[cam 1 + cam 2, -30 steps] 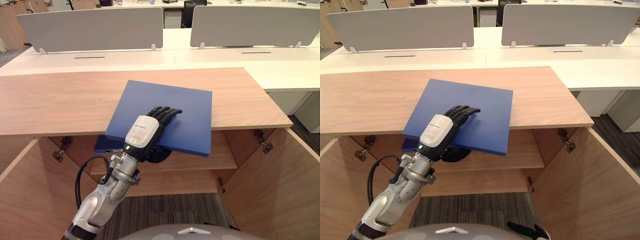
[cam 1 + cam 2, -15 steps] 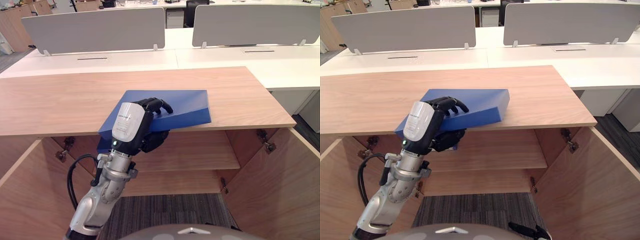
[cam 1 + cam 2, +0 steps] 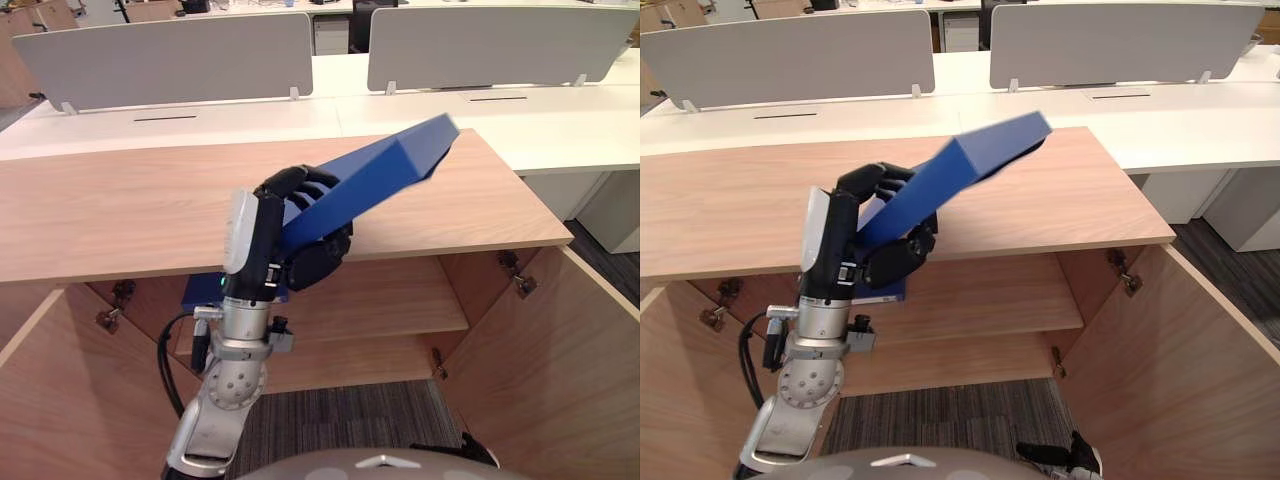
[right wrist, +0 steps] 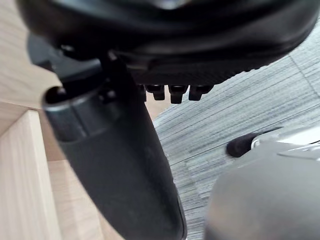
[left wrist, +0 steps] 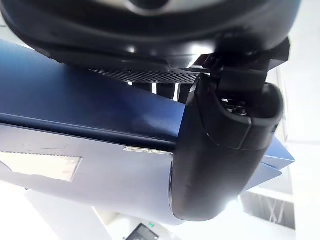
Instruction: Walk over to the cabinet, pick up the folder, carry it to the office cabinet, place the folder inside the office cabinet, then close the office cabinet door
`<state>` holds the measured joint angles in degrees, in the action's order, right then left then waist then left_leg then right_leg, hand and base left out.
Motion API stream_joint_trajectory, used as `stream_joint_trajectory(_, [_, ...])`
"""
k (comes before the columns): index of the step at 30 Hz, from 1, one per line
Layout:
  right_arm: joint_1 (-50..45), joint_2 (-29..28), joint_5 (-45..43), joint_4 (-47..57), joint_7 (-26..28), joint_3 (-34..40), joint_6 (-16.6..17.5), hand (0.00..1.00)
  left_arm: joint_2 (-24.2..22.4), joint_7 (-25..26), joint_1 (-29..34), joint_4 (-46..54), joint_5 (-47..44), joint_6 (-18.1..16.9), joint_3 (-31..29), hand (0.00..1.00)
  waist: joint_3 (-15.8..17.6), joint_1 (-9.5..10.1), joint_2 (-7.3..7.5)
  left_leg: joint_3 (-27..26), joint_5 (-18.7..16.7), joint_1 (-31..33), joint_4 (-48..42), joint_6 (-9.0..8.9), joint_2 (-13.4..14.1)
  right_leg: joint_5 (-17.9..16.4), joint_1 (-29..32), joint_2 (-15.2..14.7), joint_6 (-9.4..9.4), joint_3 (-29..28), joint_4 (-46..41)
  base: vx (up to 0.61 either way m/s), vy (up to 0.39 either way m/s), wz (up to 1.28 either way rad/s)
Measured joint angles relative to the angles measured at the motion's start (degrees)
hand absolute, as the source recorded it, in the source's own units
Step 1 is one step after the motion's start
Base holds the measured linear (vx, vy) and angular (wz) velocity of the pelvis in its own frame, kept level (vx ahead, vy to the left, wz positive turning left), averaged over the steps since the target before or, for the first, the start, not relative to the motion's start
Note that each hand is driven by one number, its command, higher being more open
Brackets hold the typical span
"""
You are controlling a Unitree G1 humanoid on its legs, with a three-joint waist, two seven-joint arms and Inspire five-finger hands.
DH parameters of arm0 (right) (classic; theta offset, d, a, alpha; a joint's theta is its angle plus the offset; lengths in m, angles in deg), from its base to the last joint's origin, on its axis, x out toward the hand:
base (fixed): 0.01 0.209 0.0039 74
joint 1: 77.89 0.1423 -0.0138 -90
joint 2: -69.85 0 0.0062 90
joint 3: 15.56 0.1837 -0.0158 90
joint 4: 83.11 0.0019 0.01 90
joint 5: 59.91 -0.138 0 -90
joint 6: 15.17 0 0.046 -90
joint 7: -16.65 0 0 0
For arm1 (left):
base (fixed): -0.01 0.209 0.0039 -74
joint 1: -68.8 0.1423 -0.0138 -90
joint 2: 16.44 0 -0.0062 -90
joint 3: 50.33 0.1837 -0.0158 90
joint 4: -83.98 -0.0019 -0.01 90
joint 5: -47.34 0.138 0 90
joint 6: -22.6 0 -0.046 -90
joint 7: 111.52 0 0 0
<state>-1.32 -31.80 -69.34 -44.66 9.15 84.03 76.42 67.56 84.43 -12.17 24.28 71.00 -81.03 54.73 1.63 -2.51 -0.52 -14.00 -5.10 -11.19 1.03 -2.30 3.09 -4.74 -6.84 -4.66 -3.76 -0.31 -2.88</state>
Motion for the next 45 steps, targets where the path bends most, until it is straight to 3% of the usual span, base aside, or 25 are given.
stream_joint_trajectory(10, [-5.4,-6.8,-2.0,27.9,-3.8,-1.9,2.9,1.00,-4.4,5.5,-1.6,4.3,-24.2,0.0,-0.4,0.00,0.2,-1.07,0.54,-3.0,-0.7,1.2,-1.3,0.08,0.6,0.9,2.8,0.6,-0.08,-3.1,-0.8,-0.02,-0.020,-0.16])
stream_joint_trajectory(15, [-6.5,-8.4,-2.1,42.8,-5.4,-2.1,4.7,1.00,-5.5,3.4,-1.6,6.8,-37.0,-1.0,-0.8,0.00,0.2,-1.17,0.52,-4.2,-1.0,1.5,-1.4,0.17,0.5,1.0,3.8,0.6,-0.25,-4.1,-1.0,-0.01,-0.010,-0.11])
stream_joint_trajectory(23, [-6.2,-8.4,-1.9,62.3,-7.3,-2.0,8.0,1.00,-5.9,-1.1,-1.5,7.3,-50.3,-1.3,-0.2,0.00,0.2,-1.24,0.41,-4.3,-1.0,1.5,-1.5,0.24,0.4,1.1,3.9,0.5,-0.46,-4.3,-1.0,0.00,-0.001,-0.01])
stream_joint_trajectory(30, [-1.5,-6.7,-1.4,69.2,-7.2,-2.3,8.6,1.00,-5.8,-5.4,-1.5,5.8,-55.8,-1.0,0.3,0.00,0.5,-1.34,-0.03,-4.4,-1.1,1.6,-2.3,0.34,0.3,1.7,3.8,0.4,-0.70,-4.7,-1.0,-0.05,-0.016,-0.03])
stream_joint_trajectory(45, [6.8,5.0,-4.5,72.2,3.9,-4.0,10.4,1.00,-2.6,-15.9,-1.3,-4.1,-58.0,2.5,1.0,0.00,0.6,-1.20,-0.13,-3.8,-1.1,3.0,-3.4,0.44,0.4,3.0,3.8,0.3,-1.00,-4.4,0.3,-0.03,-0.016,0.02])
